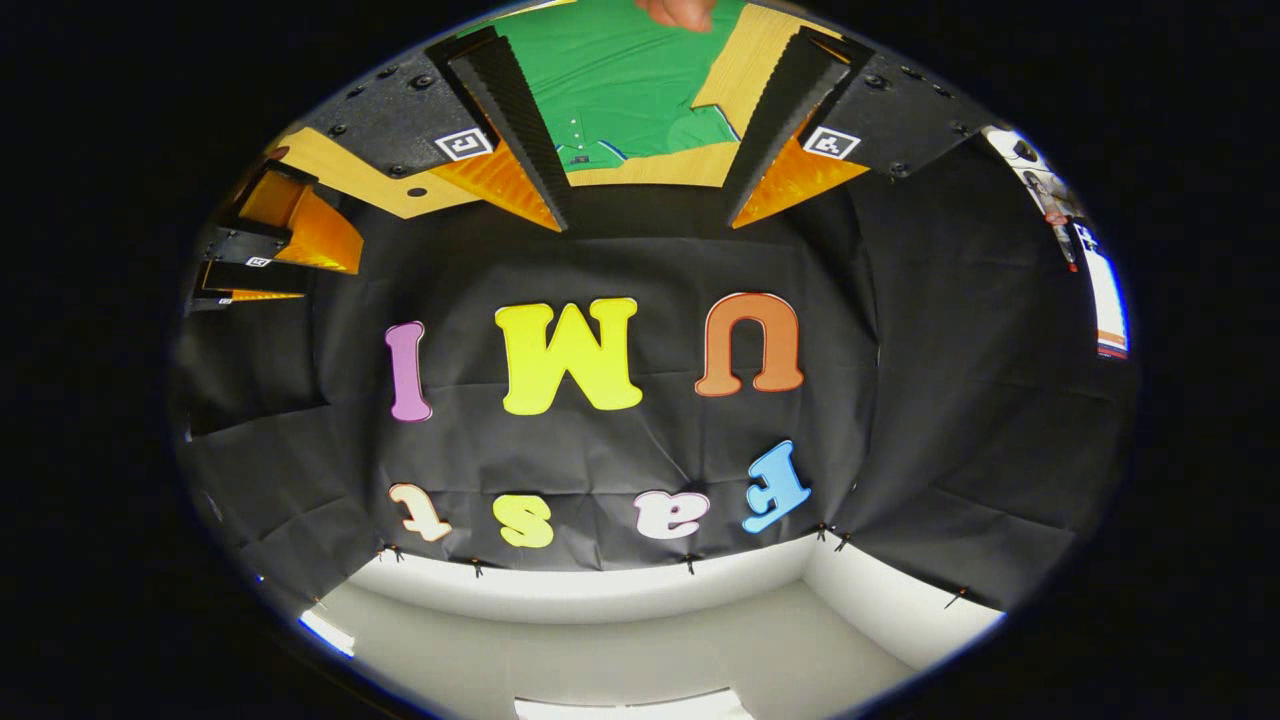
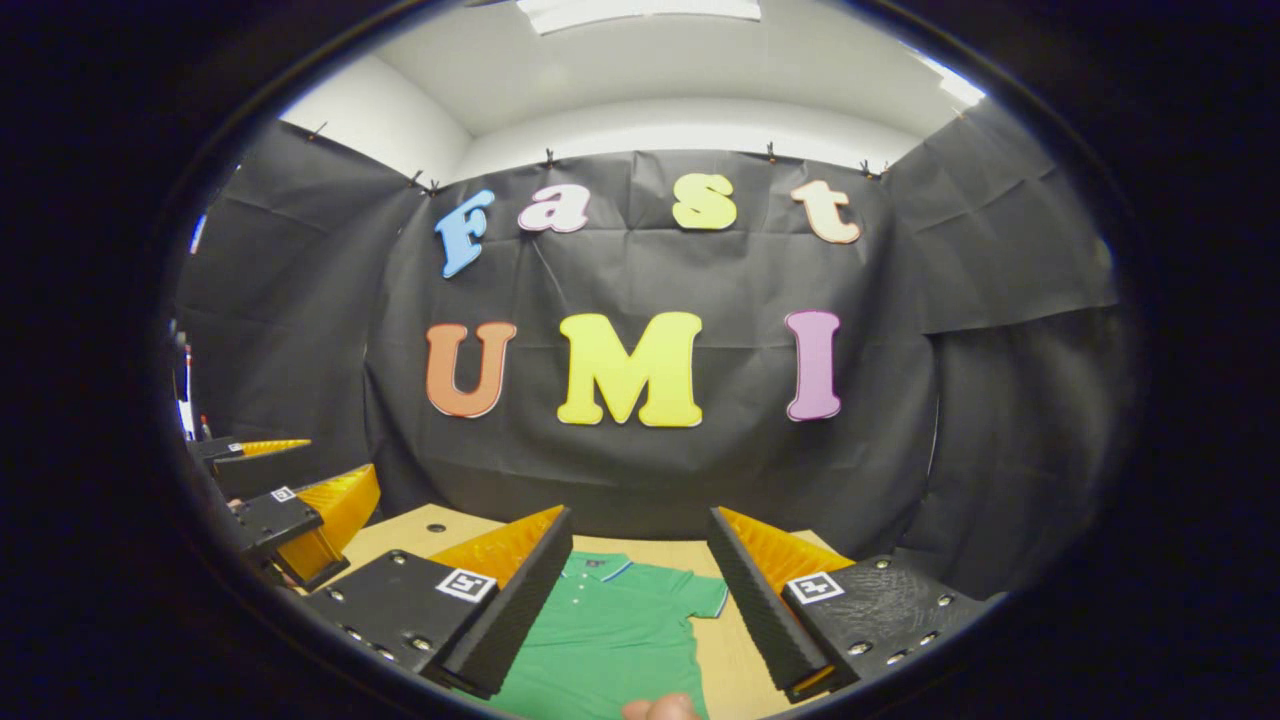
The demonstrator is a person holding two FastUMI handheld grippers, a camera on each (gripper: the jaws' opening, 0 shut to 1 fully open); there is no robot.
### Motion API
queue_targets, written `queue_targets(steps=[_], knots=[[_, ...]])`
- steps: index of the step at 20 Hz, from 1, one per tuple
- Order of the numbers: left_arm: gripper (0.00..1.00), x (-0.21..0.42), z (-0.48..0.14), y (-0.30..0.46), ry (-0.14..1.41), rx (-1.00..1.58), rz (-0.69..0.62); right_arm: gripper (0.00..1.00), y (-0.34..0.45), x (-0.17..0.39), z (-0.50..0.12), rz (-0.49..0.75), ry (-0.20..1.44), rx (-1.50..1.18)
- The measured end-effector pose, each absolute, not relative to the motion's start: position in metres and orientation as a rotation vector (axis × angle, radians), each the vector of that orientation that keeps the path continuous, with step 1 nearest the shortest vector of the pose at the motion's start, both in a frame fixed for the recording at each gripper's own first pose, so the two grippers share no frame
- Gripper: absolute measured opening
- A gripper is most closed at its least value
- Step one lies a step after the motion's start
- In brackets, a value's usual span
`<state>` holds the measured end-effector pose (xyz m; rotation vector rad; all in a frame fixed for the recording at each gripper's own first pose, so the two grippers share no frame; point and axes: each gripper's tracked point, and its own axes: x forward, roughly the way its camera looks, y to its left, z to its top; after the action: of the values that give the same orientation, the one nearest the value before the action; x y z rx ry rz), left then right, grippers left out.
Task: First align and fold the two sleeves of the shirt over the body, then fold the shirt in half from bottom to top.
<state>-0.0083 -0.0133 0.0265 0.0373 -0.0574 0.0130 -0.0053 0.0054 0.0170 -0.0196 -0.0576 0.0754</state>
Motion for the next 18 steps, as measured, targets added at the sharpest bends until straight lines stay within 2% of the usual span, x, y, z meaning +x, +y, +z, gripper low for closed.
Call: queue_targets(steps=[9, 14, 18], knots=[[0.97, 0.052, -0.001, 0.015, 0.013, 0.009, 0.017, 0.90, -0.009, 0.062, 0.018, -0.011, -0.036, -0.037], [0.97, 0.084, -0.005, 0.030, 0.016, 0.011, 0.017, 0.90, -0.028, 0.128, 0.020, -0.065, -0.011, -0.068], [0.97, 0.101, -0.003, 0.031, 0.004, 0.024, -0.004, 0.90, -0.052, 0.189, -0.002, -0.133, 0.103, -0.073]])
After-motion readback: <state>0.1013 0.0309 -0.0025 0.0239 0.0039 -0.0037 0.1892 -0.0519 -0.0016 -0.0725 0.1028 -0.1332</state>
